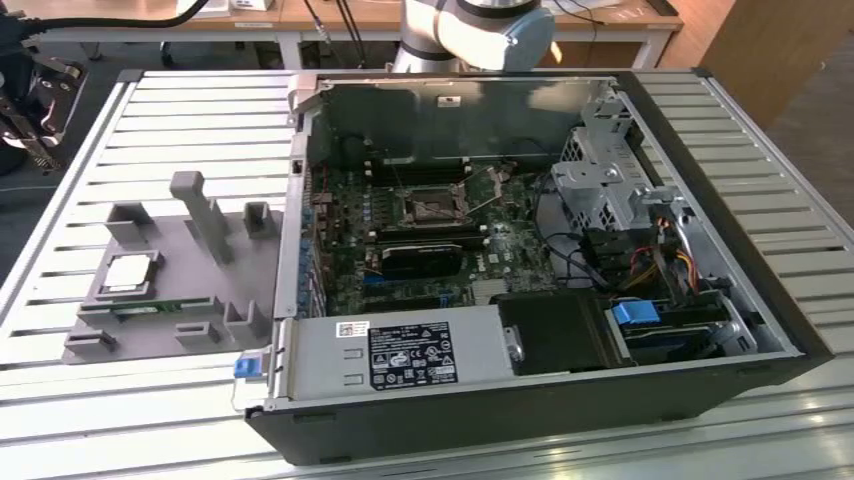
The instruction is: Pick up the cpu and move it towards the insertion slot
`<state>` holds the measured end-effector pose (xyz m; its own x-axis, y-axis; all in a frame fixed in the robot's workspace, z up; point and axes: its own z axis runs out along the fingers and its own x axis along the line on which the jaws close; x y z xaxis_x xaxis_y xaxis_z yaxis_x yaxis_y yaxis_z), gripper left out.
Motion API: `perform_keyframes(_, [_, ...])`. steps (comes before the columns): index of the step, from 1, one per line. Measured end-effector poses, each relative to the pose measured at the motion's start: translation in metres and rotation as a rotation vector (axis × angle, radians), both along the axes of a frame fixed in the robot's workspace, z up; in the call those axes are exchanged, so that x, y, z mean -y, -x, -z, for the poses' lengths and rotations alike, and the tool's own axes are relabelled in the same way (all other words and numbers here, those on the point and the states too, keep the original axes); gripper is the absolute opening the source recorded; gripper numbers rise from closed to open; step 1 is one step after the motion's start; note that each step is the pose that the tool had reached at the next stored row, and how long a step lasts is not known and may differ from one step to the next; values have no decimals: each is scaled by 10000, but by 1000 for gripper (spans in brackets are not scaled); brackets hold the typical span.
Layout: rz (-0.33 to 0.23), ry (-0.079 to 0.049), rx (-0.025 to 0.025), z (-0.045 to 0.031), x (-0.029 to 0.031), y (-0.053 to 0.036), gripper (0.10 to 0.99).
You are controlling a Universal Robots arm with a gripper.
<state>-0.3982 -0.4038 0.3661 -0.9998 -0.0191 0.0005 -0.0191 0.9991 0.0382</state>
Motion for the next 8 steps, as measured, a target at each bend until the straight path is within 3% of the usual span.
perform_keyframes(4, [0,0,-1,3,0,0,102])
perform_keyframes(8, [-1,-1,7,53,0,1,102])
